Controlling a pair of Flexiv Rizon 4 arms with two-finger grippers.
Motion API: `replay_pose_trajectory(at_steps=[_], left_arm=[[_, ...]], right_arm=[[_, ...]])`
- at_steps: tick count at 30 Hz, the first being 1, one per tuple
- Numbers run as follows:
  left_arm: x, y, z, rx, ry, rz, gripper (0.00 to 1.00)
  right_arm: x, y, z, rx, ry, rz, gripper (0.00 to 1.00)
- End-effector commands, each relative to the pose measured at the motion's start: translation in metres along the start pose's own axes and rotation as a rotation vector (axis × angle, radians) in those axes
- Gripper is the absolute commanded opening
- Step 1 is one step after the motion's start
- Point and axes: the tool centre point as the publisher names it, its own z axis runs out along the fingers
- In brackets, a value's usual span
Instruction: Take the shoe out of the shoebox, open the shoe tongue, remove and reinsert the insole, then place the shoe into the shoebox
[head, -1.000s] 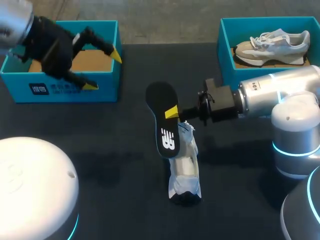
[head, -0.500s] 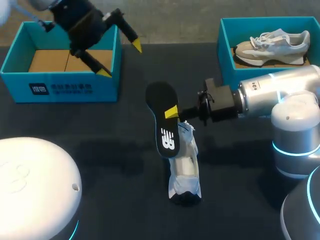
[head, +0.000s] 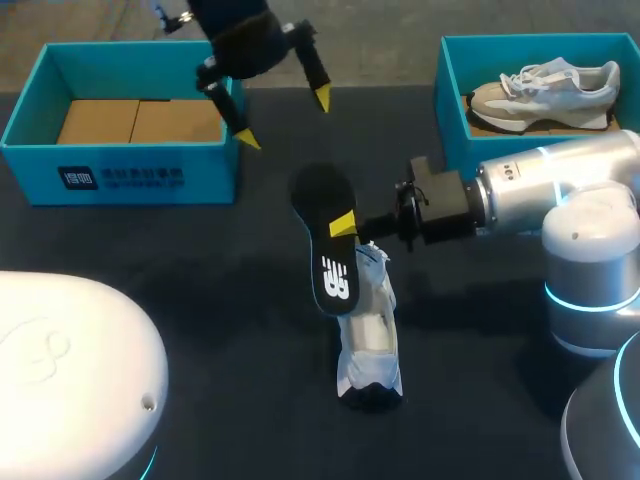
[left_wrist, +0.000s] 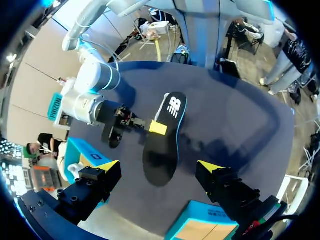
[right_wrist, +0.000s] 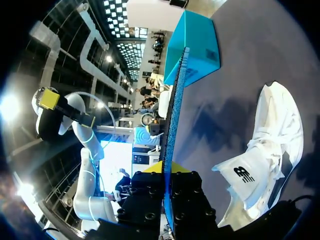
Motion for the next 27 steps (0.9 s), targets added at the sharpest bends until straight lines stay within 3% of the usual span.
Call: replay_pose_trajectory(at_steps=[1, 7, 12, 21, 27], left_arm=[[-0.015, 0.006, 0.010, 0.019, 0.294, 0.003, 1.00], [-0.025, 0.002, 0.021, 0.009, 0.323, 0.034, 1.00], [-0.026, 0.001, 0.022, -0.007, 0.273, 0.045, 1.00], [-0.002, -0.010, 0.010, -0.032, -0.022, 0.174, 1.00], [0.005, -0.015, 0.007, -0.069, -0.094, 0.295, 1.00]], right_arm=[[0.000, 0.000, 0.002, -0.002, 0.000, -0.001, 0.00], [0.000, 0.000, 0.002, -0.002, 0.000, -0.001, 0.00], [0.000, 0.000, 0.002, -0.002, 0.000, -0.001, 0.00], [0.000, 0.000, 0.002, -0.002, 0.000, -0.001, 0.00], [0.000, 0.000, 0.002, -0.002, 0.000, -0.001, 0.00]])
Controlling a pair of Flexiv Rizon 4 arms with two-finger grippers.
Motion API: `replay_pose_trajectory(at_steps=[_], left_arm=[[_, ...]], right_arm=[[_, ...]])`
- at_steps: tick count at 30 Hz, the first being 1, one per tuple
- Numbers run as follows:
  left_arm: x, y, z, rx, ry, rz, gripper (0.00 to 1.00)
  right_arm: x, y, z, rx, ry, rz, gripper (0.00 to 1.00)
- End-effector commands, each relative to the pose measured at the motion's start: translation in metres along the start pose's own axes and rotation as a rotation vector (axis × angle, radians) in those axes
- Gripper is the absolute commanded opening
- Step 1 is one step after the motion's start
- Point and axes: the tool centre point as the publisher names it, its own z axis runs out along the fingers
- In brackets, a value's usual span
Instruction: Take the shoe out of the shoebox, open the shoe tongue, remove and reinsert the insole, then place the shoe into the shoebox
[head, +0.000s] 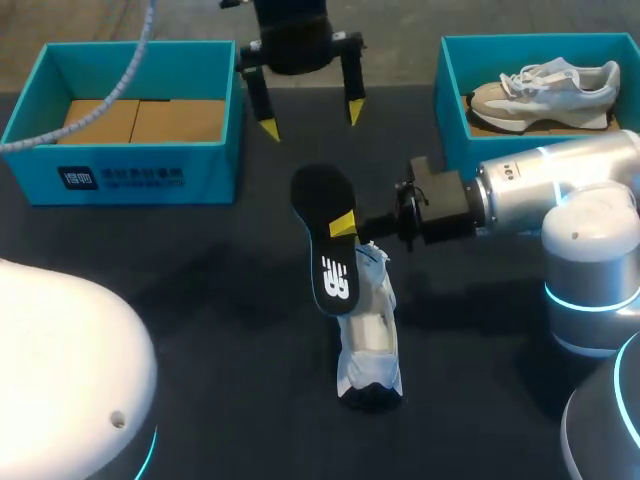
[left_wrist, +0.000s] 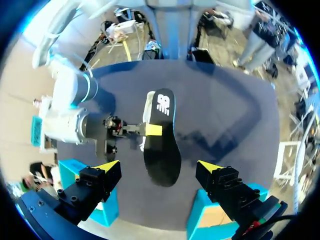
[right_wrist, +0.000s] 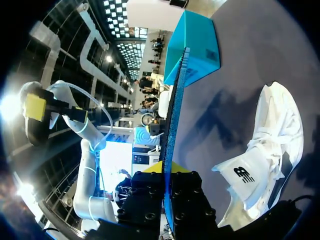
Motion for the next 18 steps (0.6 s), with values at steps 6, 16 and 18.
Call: replay_pose_trajectory(at_steps=[6, 16, 18], left_arm=[[0.023, -0.005, 0.002, -0.058, -0.277, 0.048, 1.00], [0.046, -0.015, 0.004, -0.113, -0.484, 0.075, 1.00], [0.055, -0.020, 0.006, -0.138, -0.544, 0.078, 1.00]], right_arm=[[0.000, 0.000, 0.002, -0.002, 0.000, -0.001, 0.00], [0.000, 0.000, 0.002, -0.002, 0.000, -0.001, 0.00], [0.000, 0.000, 0.002, -0.002, 0.000, -0.001, 0.00]])
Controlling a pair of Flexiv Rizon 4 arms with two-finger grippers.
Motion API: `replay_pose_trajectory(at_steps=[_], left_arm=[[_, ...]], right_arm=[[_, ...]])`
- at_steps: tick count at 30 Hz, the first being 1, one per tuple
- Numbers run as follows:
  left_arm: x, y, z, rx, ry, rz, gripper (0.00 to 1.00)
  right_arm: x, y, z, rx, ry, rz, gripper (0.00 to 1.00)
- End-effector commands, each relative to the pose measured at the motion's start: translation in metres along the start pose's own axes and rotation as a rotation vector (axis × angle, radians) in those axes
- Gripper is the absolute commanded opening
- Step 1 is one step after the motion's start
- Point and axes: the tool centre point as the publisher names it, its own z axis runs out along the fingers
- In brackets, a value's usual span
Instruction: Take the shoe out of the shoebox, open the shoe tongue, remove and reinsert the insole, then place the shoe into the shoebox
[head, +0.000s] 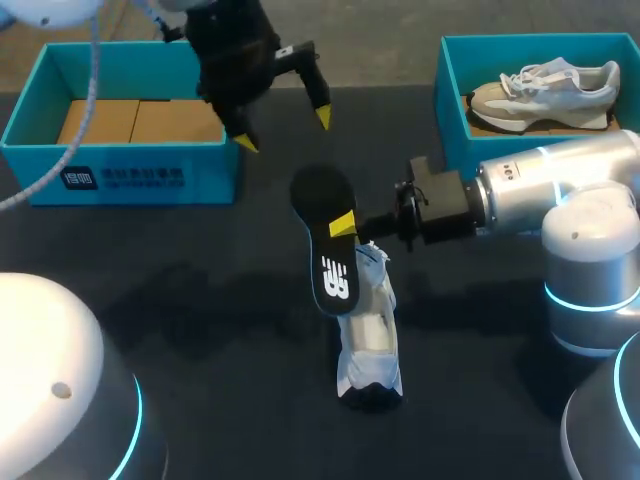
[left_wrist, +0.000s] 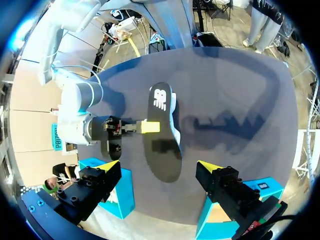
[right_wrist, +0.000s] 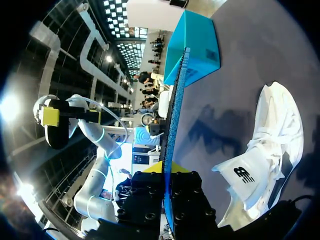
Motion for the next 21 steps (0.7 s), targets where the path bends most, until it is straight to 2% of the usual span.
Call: replay_pose_trajectory(at_steps=[1, 10, 16, 21], left_arm=[[0.027, -0.022, -0.003, -0.078, -0.375, 0.009, 1.00], [0.057, -0.056, -0.010, -0.190, -0.641, 0.021, 1.00], [0.082, -0.053, -0.002, -0.214, -0.779, -0.003, 1.00], [0.098, -0.046, 0.010, -0.188, -0.876, -0.014, 1.00]], right_arm=[[0.000, 0.000, 0.002, -0.002, 0.000, -0.001, 0.00], [0.000, 0.000, 0.002, -0.002, 0.000, -0.001, 0.00], [0.000, 0.000, 0.002, -0.002, 0.000, -0.001, 0.00], [0.000, 0.000, 0.002, -0.002, 0.000, -0.001, 0.00]])
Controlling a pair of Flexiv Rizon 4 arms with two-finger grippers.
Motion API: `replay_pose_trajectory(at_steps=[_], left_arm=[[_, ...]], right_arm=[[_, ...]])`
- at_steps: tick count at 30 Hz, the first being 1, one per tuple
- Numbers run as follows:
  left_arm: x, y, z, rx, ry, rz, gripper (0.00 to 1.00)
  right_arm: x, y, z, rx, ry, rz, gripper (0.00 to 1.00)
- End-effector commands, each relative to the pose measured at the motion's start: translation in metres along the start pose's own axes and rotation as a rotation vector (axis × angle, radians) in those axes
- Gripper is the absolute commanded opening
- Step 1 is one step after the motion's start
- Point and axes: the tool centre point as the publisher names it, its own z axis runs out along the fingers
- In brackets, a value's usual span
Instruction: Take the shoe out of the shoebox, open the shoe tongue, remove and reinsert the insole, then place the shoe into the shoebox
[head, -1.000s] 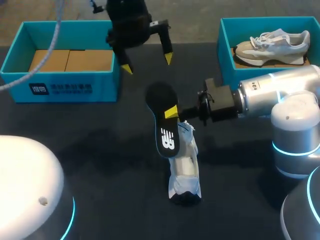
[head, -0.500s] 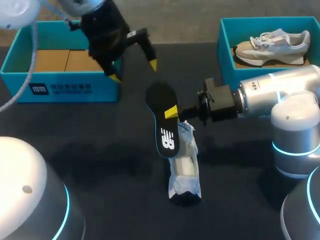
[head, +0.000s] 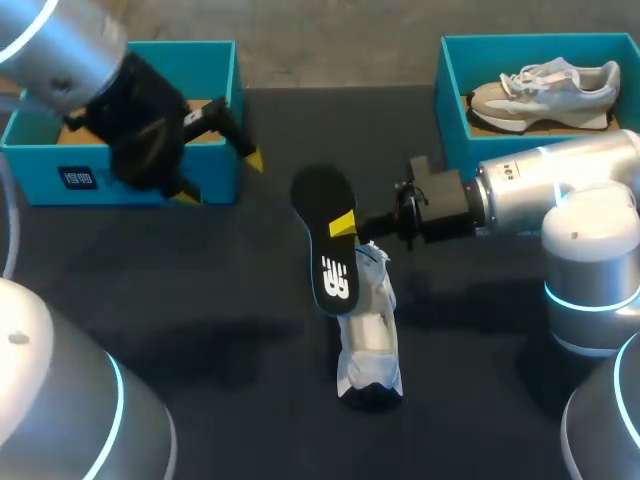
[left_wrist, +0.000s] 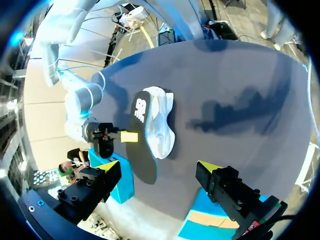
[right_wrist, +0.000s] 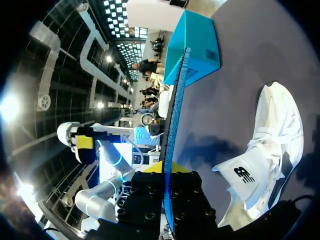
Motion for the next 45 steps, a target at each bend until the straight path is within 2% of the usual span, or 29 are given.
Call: replay_pose_trajectory(at_steps=[1, 12, 14, 15, 16, 18, 23, 28, 32, 38, 40, 43, 45], left_arm=[[0.021, 0.001, 0.009, -0.020, -0.677, -0.002, 1.00], [0.021, 0.001, 0.009, -0.020, -0.677, -0.002, 1.00], [0.022, 0.005, 0.022, 0.019, -0.734, -0.008, 1.00], [0.024, 0.009, 0.031, 0.007, -0.757, -0.017, 1.00], [0.026, 0.010, 0.035, 0.036, -0.791, -0.020, 1.00], [0.030, 0.016, 0.046, 0.043, -0.844, -0.015, 1.00], [0.033, 0.028, 0.055, 0.046, -0.956, -0.005, 1.00], [0.021, 0.034, 0.063, 0.065, -1.060, 0.008, 1.00], [0.006, 0.030, 0.067, 0.085, -1.107, 0.020, 1.00], [-0.014, 0.025, 0.070, 0.081, -1.128, 0.012, 1.00], [-0.020, 0.024, 0.073, 0.095, -1.117, 0.004, 0.88], [-0.024, 0.025, 0.076, 0.092, -1.087, -0.003, 0.81], [-0.027, 0.022, 0.077, 0.090, -1.061, -0.018, 0.80]], right_arm=[[0.000, 0.000, 0.001, -0.002, 0.000, -0.001, 0.00], [0.000, 0.000, 0.001, -0.002, 0.000, -0.001, 0.00], [0.000, 0.000, 0.001, -0.002, 0.000, -0.001, 0.00], [0.000, 0.000, 0.001, -0.002, 0.000, -0.001, 0.00], [0.000, 0.000, 0.001, -0.002, 0.000, -0.001, 0.00], [0.000, 0.000, 0.001, -0.002, 0.000, -0.001, 0.00], [0.002, -0.001, 0.001, -0.011, 0.006, -0.002, 0.00], [0.012, -0.004, 0.002, -0.063, 0.042, -0.018, 0.00], [0.017, -0.005, 0.003, -0.092, 0.067, -0.027, 0.00], [0.017, -0.003, 0.007, -0.110, 0.094, -0.031, 0.00], [0.017, -0.002, 0.008, -0.111, 0.099, -0.031, 0.00], [0.017, -0.001, 0.009, -0.118, 0.103, -0.030, 0.00], [0.017, 0.000, 0.009, -0.121, 0.100, -0.032, 0.00]])
